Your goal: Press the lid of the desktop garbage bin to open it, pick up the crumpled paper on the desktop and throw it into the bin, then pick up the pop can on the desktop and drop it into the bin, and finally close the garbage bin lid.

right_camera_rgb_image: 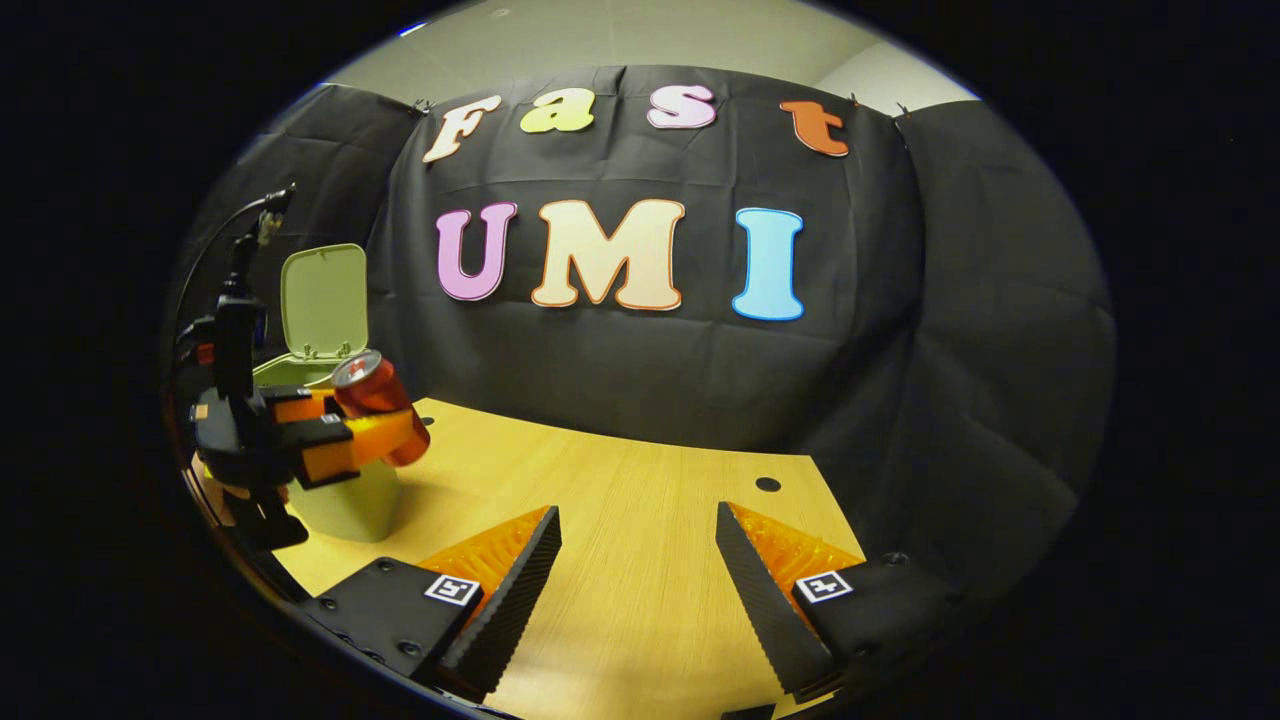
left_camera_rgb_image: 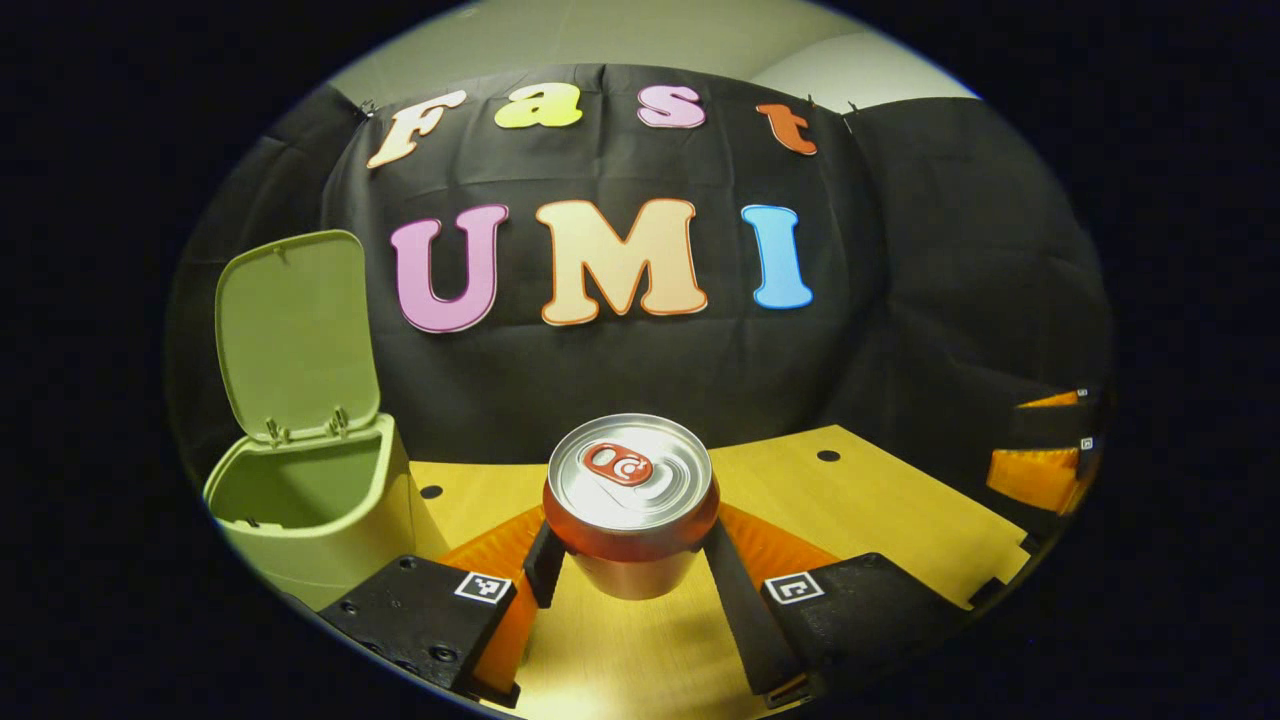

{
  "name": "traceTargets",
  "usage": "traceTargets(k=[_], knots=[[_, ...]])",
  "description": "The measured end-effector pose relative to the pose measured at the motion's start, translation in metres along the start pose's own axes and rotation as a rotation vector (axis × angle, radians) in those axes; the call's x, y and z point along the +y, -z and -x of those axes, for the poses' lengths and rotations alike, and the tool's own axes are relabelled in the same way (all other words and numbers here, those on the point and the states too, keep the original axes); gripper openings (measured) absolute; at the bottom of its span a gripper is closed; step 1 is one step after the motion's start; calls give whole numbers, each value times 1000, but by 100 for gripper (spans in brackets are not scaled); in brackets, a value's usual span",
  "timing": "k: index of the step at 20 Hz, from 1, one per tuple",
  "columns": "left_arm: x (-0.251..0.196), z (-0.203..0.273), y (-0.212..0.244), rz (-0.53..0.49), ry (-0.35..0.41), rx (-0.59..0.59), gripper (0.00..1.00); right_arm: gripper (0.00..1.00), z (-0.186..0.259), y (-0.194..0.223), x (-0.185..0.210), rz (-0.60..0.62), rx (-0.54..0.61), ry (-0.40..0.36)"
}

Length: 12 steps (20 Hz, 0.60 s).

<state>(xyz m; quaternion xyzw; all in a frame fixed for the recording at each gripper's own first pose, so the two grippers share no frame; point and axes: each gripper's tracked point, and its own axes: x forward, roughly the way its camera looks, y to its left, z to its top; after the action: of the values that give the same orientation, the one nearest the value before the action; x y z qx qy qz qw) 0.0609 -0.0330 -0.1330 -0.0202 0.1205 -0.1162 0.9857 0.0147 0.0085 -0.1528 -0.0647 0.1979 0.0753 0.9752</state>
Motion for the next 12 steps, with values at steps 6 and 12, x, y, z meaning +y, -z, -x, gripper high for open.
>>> traceTargets(k=[6,12], knots=[[37,3,-46,2,-76,-81,75,99,-4,7,4,-6,13,-23],[90,9,-76,-8,-190,-135,75,99,-7,9,5,-15,17,-35]])
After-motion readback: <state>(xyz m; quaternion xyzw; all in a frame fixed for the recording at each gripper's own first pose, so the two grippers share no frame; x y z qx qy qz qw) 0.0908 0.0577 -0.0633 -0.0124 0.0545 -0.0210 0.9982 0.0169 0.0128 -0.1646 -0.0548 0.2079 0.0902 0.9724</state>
